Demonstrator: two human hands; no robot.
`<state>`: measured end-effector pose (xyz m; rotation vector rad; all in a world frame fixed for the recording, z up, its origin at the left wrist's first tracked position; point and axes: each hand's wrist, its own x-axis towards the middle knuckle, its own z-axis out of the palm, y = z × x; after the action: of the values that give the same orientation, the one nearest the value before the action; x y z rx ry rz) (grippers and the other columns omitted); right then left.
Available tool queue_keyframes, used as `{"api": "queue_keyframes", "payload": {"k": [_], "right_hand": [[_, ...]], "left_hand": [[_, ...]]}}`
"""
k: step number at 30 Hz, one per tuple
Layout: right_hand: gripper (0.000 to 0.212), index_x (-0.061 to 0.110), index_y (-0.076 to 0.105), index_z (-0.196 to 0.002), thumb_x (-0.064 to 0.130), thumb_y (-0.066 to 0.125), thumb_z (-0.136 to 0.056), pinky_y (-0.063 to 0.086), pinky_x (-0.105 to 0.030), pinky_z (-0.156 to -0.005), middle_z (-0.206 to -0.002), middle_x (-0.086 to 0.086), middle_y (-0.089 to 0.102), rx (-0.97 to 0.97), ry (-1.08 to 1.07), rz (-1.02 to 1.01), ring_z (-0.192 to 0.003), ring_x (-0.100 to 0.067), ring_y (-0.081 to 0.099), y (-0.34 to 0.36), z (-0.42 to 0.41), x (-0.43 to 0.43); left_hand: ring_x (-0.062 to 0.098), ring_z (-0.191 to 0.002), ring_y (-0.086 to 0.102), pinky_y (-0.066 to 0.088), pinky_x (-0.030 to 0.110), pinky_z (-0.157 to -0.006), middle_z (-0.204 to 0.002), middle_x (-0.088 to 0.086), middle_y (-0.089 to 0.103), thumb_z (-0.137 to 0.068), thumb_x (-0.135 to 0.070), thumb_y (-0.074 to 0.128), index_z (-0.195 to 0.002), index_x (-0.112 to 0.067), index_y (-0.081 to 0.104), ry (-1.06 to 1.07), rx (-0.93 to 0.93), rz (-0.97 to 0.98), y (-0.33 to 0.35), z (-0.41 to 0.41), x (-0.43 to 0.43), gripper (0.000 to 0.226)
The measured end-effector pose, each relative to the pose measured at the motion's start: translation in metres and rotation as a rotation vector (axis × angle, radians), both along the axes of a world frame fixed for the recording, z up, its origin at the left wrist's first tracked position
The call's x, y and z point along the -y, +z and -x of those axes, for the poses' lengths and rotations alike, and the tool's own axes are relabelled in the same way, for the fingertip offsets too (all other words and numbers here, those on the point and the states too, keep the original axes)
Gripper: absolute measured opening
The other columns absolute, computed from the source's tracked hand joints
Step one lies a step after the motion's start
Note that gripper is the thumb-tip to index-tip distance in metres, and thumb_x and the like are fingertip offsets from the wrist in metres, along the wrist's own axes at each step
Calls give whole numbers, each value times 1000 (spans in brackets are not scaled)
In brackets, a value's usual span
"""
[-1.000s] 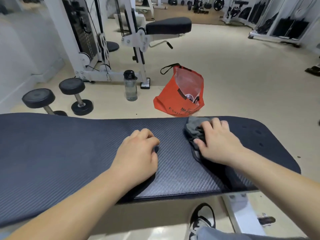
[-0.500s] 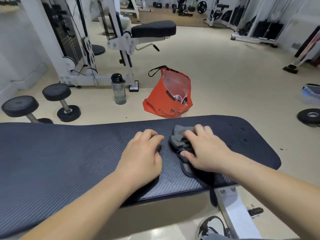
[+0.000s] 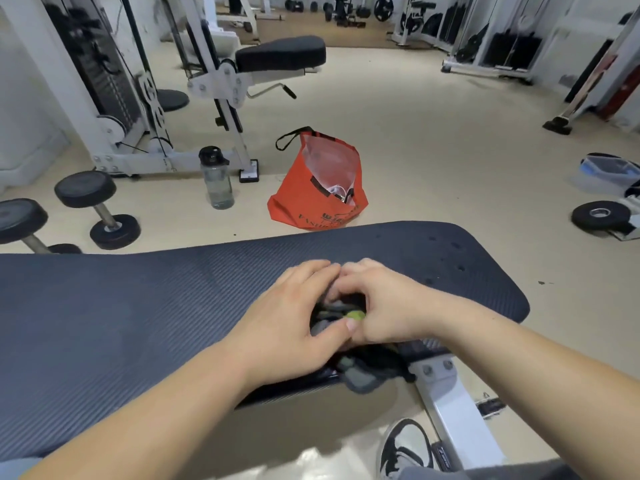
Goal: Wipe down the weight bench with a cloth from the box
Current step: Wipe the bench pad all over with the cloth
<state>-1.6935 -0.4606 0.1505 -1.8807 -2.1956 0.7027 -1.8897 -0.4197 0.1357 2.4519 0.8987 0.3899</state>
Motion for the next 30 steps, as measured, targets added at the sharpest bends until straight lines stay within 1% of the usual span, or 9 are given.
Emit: {"api": "queue_keyframes", "payload": {"k": [3, 6, 9, 11, 15, 18, 21, 27, 30], "right_hand": [[61, 29, 67, -131, 28, 87, -73, 41, -28, -114, -136, 20, 63, -292, 0, 206, -131, 2, 54, 15, -32, 12], [35, 22, 73, -125, 11, 74, -92, 42, -28, -117, -140, 12, 65, -482, -206, 152, -129, 5, 57, 25, -69, 28], [20, 22, 77, -111, 19, 62, -98, 53, -34, -104, -110, 11, 77, -311, -491, -129, -105, -5, 70, 16, -89, 30], [21, 22, 78, -107, 22, 59, -97, 54, -37, -100, -105, 8, 78, -199, -575, -187, -101, -11, 70, 7, -101, 29], [30, 19, 72, -121, 18, 53, -99, 49, -35, -106, -124, -1, 72, -140, -706, -234, -115, -20, 65, -5, -128, 30], [37, 18, 66, -132, 17, 50, -99, 43, -39, -113, -138, -5, 61, -93, -786, -240, -131, -24, 56, -13, -145, 33], [40, 18, 63, -135, 16, 48, -98, 42, -38, -113, -141, -5, 59, -103, -808, -208, -133, -25, 54, -23, -155, 35], [44, 17, 65, -134, 8, 45, -96, 42, -33, -109, -140, -5, 62, -118, -882, -207, -130, -25, 56, -27, -171, 42], [45, 20, 68, -126, 9, 45, -89, 49, -39, -101, -135, -5, 62, -46, -946, -150, -125, -29, 57, -28, -180, 45]], "left_hand": [[14, -123, 57, 50, 39, -99, -133, -12, 62, -81, -76, 46, -138, -35, 42, 12, -142, 9, 12, -15, 12, 70], [21, -141, 44, 42, 39, -111, -147, 0, 51, -81, -83, 38, -139, -27, 43, -32, -366, -152, 11, -34, 29, 80], [23, -156, 20, 21, 35, -125, -169, 7, 24, -93, -68, 44, -157, -21, 27, -55, -425, -198, 2, -56, 22, 81], [23, -158, 15, 16, 39, -128, -171, 6, 17, -97, -60, 46, -161, -23, 22, -32, -426, -203, -4, -77, 2, 78], [36, -140, 34, 37, 48, -113, -162, 10, 30, -98, -53, 46, -149, -25, 37, 140, -473, -240, -4, -123, 2, 59], [33, -138, 39, 44, 44, -105, -166, 8, 25, -103, -50, 39, -153, -29, 32, 73, -465, -268, -9, -126, 39, 55], [22, -147, 38, 41, 38, -115, -168, -3, 27, -101, -55, 42, -158, -37, 26, 1, -382, -264, -12, -110, 22, 62], [32, -152, 30, 29, 50, -122, -171, 3, 18, -102, -47, 44, -160, -34, 22, 173, -433, -182, -18, -136, -54, 63], [29, -154, 26, 25, 45, -125, -172, 1, 14, -102, -44, 43, -161, -34, 19, 41, -406, -200, -26, -145, -31, 65]]}}
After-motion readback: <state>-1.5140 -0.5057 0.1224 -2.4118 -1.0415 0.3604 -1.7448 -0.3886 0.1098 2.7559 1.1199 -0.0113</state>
